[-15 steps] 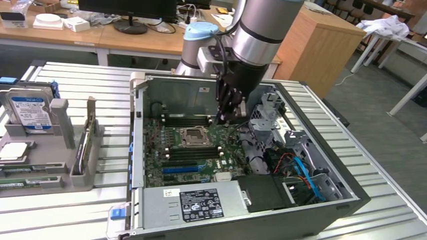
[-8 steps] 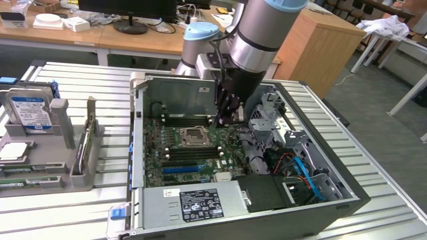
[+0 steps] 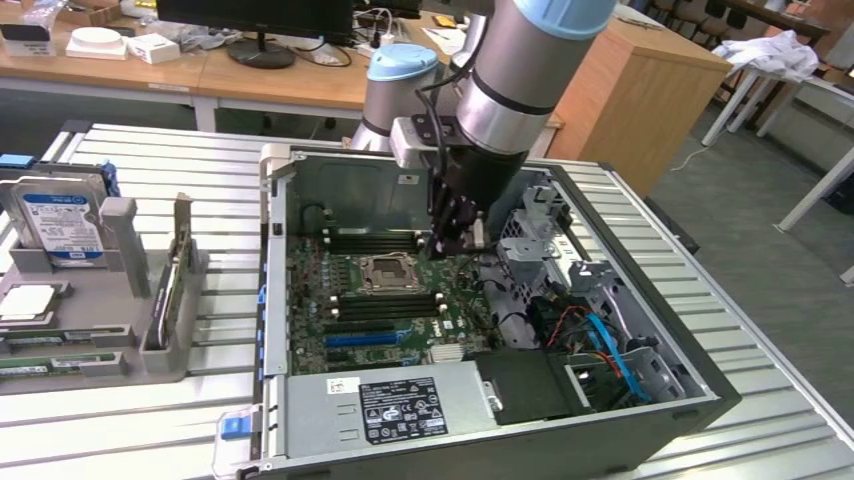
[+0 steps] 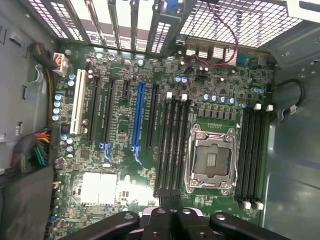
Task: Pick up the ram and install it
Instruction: 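Press down the ram until it locks into place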
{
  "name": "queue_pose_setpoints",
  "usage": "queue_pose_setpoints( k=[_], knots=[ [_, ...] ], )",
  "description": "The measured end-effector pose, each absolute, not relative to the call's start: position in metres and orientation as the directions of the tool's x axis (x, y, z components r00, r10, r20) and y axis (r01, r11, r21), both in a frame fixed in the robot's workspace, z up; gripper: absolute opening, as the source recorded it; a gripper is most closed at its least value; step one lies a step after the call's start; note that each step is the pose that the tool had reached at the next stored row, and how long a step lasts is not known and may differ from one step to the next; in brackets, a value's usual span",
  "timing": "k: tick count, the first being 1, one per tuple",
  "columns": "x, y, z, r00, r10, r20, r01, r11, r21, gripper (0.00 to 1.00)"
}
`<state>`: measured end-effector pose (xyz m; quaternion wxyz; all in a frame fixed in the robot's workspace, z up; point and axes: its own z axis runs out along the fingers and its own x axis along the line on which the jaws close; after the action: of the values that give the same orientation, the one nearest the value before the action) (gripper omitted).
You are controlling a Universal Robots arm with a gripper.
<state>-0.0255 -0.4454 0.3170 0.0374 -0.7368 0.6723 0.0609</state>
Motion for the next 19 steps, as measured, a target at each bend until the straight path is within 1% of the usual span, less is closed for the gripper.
queue_pose_setpoints(
  k=[8,14,19],
  knots=[
    [-0.0256,-0.4453,0.3213,0.088,-0.982,-0.164,-0.995,-0.094,0.024,0.1],
    [-0.0257,-0.4453,0.3243,0.089,-0.976,-0.2,-0.995,-0.095,0.02,0.1],
    [-0.0258,-0.4453,0.3272,0.089,-0.972,-0.219,-0.995,-0.095,0.018,0.1]
  ],
)
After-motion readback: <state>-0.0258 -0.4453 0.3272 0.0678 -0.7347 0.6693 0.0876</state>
